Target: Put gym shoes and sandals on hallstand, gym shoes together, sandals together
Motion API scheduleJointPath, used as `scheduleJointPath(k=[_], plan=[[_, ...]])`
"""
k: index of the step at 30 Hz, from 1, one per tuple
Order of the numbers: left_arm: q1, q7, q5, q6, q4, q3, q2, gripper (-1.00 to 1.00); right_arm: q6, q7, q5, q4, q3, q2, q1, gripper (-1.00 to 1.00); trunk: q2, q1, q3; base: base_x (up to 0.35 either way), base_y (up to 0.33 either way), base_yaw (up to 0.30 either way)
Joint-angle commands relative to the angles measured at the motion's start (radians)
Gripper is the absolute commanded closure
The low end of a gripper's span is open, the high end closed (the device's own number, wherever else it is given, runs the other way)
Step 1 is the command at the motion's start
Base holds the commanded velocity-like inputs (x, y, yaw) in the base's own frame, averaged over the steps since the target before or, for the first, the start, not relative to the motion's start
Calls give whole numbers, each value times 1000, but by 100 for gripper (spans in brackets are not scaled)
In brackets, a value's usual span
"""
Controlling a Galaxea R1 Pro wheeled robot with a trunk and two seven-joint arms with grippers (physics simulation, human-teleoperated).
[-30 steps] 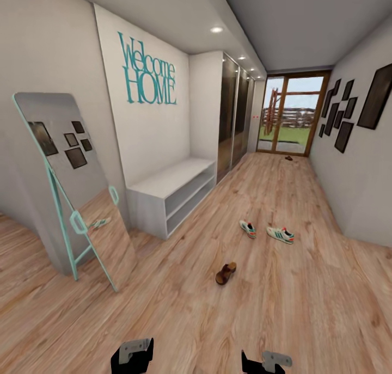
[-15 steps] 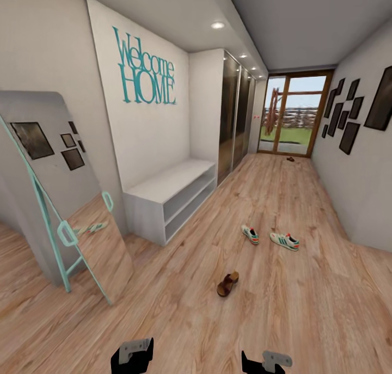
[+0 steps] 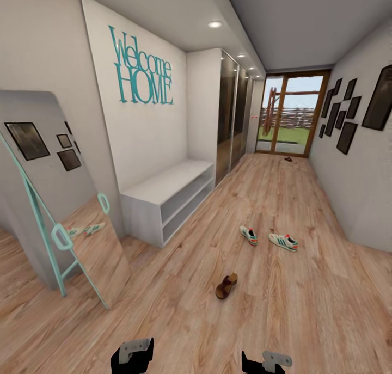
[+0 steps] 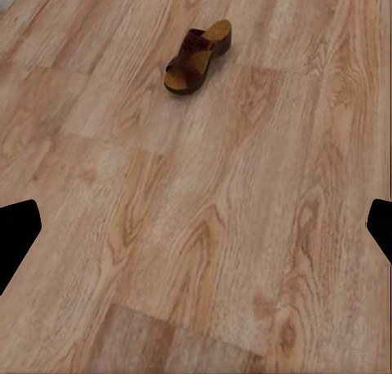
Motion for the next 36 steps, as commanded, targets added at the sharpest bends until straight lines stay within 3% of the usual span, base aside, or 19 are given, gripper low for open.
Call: scheduleJointPath(k=[1,36], plan=[[0,0,0,0,0,0,0,-100,0,0,0,0,0,0,0,-100,0,0,0,17,0,-138],[1,0,-1,0,0,-1,0,-100,0,0,-1,0,0,0,0,-100,0,0,0,3,0,-246]])
